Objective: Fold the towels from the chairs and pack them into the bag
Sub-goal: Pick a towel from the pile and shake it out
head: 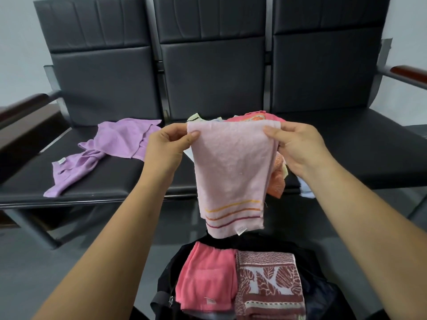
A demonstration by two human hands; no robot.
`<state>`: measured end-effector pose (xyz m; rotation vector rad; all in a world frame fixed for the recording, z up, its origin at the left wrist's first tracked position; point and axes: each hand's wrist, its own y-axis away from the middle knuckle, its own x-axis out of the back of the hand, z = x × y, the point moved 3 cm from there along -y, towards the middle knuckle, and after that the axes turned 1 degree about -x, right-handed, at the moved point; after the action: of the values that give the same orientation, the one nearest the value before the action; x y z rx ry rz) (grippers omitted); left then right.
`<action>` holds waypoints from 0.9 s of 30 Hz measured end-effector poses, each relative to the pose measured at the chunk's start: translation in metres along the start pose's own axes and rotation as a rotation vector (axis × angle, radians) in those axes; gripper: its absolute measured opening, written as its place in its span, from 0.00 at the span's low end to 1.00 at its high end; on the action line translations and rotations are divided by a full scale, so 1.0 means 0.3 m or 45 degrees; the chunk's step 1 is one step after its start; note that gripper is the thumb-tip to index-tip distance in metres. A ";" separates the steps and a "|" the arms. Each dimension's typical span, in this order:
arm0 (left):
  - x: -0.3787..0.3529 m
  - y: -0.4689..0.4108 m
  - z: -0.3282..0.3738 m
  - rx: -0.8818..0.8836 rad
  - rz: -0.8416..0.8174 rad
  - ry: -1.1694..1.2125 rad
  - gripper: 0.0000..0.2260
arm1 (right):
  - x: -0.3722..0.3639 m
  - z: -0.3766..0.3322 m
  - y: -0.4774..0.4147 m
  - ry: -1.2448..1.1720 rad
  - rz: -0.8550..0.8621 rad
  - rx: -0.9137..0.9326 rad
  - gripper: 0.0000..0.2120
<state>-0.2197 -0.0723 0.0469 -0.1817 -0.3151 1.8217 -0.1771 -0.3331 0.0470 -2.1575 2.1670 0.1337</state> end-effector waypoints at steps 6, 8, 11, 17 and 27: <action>-0.006 0.005 0.021 -0.034 -0.081 0.048 0.04 | -0.009 -0.038 0.033 0.202 -0.101 0.294 0.07; -0.030 0.017 0.035 -0.042 -0.226 0.017 0.05 | -0.032 -0.039 0.037 0.235 -0.250 0.351 0.09; -0.075 0.039 0.045 -0.094 -0.435 -0.091 0.06 | -0.093 -0.011 0.061 0.522 -0.598 0.365 0.21; -0.090 0.049 0.028 -0.062 -0.464 -0.023 0.11 | -0.144 0.024 0.086 0.562 -0.437 0.341 0.24; -0.113 0.088 -0.056 0.399 -0.679 0.159 0.16 | -0.062 -0.010 0.041 -0.105 -0.107 -0.136 0.15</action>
<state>-0.2299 -0.1094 0.0214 0.0107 0.0174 1.3016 -0.1893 -0.3150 0.0521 -2.2518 2.0657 0.3341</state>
